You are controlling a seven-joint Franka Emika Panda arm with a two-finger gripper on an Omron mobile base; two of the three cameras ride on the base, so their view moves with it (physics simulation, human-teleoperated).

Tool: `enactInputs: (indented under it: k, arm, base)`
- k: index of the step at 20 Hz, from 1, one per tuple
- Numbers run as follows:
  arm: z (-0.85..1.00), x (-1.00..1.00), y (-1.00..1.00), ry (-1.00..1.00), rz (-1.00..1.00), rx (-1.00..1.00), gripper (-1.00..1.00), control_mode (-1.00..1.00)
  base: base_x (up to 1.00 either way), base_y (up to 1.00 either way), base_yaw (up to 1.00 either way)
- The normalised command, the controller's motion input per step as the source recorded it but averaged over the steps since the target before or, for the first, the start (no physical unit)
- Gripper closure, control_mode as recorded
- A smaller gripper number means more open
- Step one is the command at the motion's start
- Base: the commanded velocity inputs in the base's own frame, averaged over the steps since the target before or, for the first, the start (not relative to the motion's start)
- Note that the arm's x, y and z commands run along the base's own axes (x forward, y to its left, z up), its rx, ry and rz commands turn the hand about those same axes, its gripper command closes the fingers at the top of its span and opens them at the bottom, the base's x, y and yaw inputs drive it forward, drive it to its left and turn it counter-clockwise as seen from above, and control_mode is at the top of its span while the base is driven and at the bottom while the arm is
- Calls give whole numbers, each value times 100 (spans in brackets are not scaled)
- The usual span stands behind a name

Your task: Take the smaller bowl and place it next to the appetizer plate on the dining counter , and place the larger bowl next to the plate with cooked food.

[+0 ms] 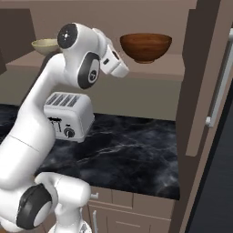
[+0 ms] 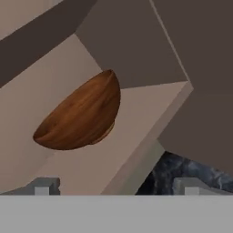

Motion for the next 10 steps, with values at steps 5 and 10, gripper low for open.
enactInputs:
  k: [5, 10]
  arm:
    - [32, 35, -62, 1, -1, 13, -100, -100]
    - [31, 42, -29, 11, 0, 13, -100, -100]
  base:
    - [0, 0, 0]
    - [0, 0, 0]
